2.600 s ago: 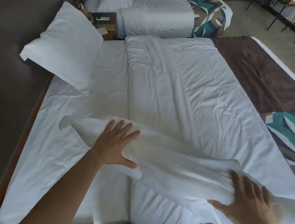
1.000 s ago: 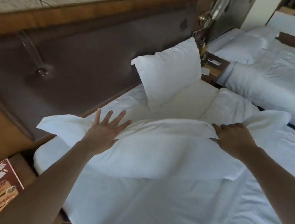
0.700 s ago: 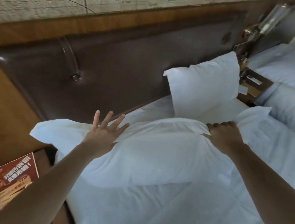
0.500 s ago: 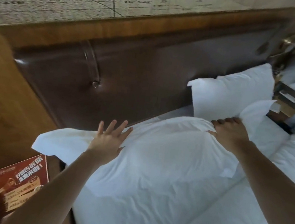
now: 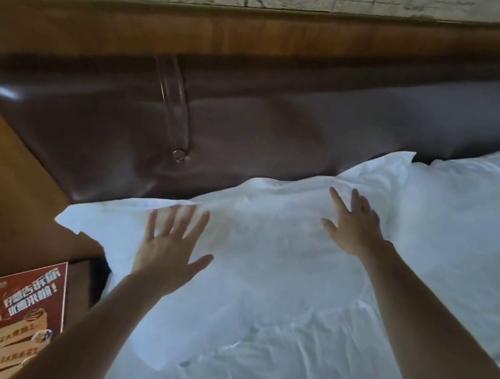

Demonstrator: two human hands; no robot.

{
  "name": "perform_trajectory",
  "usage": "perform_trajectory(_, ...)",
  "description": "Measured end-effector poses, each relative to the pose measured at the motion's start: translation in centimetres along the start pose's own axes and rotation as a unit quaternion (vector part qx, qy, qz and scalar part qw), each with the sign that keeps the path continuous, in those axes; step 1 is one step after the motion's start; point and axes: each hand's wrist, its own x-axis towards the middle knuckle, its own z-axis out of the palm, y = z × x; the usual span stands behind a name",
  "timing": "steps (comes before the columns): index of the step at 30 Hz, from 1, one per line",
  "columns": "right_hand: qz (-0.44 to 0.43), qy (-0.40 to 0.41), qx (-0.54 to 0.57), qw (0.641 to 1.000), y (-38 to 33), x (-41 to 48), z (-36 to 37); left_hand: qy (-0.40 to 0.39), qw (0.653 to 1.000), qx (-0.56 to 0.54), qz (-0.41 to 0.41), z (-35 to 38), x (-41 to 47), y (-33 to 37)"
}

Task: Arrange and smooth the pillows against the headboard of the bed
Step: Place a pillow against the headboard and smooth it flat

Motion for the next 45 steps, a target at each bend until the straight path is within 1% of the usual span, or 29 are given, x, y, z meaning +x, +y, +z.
perform_trajectory(2, -0.005, 0.007, 0.029, 1.0, -1.1, 1.2, 0.7, 0.02, 1.0, 0.012, 0.011, 0.6, 0.0, -1.2)
perform_trajectory(4, -0.015, 0.036, 0.057, 0.998, -2.2, 2.1, 1.0, 0.032, 0.999, 0.016, 0.007, 1.3, -0.1, -2.0)
perform_trajectory(5, -0.037, 0.068, 0.061, 0.995, -2.8, 2.3, 1.2, 0.036, 0.999, 0.017, 0.0, 1.6, -0.1, -2.2)
perform_trajectory(7, -0.107, 0.142, 0.036, 0.983, -4.0, 2.6, 2.1, 0.041, 0.999, 0.019, -0.014, 2.3, 0.1, -2.3)
perform_trajectory(8, -0.13, 0.161, 0.022, 0.978, -4.5, 2.8, 2.7, 0.041, 0.999, 0.022, -0.017, 2.7, 0.3, -2.3)
perform_trajectory(9, -0.134, 0.156, 0.019, 0.979, -5.0, 3.0, 3.2, 0.042, 0.999, 0.028, -0.017, 3.2, 0.3, -2.4)
perform_trajectory(12, -0.102, 0.102, 0.032, 0.989, -6.0, 3.1, 5.3, 0.041, 0.998, 0.043, -0.012, 4.2, 0.1, -2.8)
perform_trajectory(14, -0.097, 0.088, 0.034, 0.991, -6.3, 2.7, 6.5, 0.034, 0.998, 0.045, -0.016, 4.5, -0.3, -2.7)
perform_trajectory(16, -0.096, 0.102, 0.042, 0.989, -6.8, 2.4, 6.8, 0.03, 0.998, 0.047, -0.027, 4.2, -0.5, -2.5)
perform_trajectory(17, -0.093, 0.124, 0.05, 0.987, -7.2, 2.4, 6.5, 0.033, 0.998, 0.046, -0.033, 3.8, -0.2, -2.7)
perform_trajectory(18, -0.102, 0.153, 0.061, 0.981, -7.7, 2.5, 5.9, 0.033, 0.998, 0.04, -0.041, 3.3, 0.2, -3.1)
perform_trajectory(19, -0.132, 0.187, 0.07, 0.971, -8.3, 2.6, 5.3, 0.035, 0.998, 0.032, -0.052, 2.6, 0.5, -3.8)
perform_trajectory(20, -0.183, 0.22, 0.078, 0.955, -9.1, 2.5, 4.8, 0.039, 0.997, 0.026, -0.06, 2.1, 0.8, -4.5)
perform_trajectory(22, -0.3, 0.272, 0.093, 0.91, -11.2, 2.1, 4.1, 0.07, 0.996, 0.028, -0.052, 1.4, 0.8, -5.6)
perform_trajectory(24, -0.376, 0.291, 0.116, 0.872, -13.9, 1.3, 4.3, 0.082, 0.995, 0.017, -0.051, 1.4, 0.0, -6.2)
perform_trajectory(28, -0.415, 0.294, 0.161, 0.846, -18.0, -0.7, 5.3, 0.053, 0.989, -0.06, -0.128, 1.4, -2.0, -6.7)
perform_trajectory(30, -0.431, 0.296, 0.169, 0.835, -19.4, -1.5, 5.4, 0.048, 0.989, -0.049, -0.127, 1.3, -2.9, -6.8)
perform_trajectory(31, -0.437, 0.29, 0.168, 0.835, -20.0, -1.7, 5.4, 0.034, 0.991, -0.04, -0.121, 1.4, -3.3, -6.7)
perform_trajectory(33, -0.431, 0.265, 0.162, 0.847, -20.9, -1.8, 5.6, -0.008, 0.992, -0.036, -0.118, 1.6, -3.9, -6.4)
perform_trajectory(36, -0.389, 0.266, 0.135, 0.872, -19.8, -1.0, 6.0, -0.044, 0.988, -0.04, -0.142, 1.7, -4.4, -6.0)
perform_trajectory(38, -0.353, 0.272, 0.099, 0.89, -17.2, 0.3, 6.1, -0.047, 0.984, -0.036, -0.168, 1.5, -4.6, -5.9)
perform_trajectory(40, -0.302, 0.258, 0.053, 0.916, -13.3, 1.9, 5.8, -0.043, 0.981, -0.028, -0.189, 1.2, -4.9, -6.1)
perform_trajectory(43, -0.235, 0.206, 0.0, 0.95, -7.5, 4.0, 4.7, -0.025, 0.981, 0.008, -0.19, 1.1, -4.6, -5.4)
perform_trajectory(45, -0.217, 0.199, -0.012, 0.956, -4.7, 5.2, 3.9, 0.014, 0.985, 0.007, -0.173, 1.0, -2.8, -3.3)
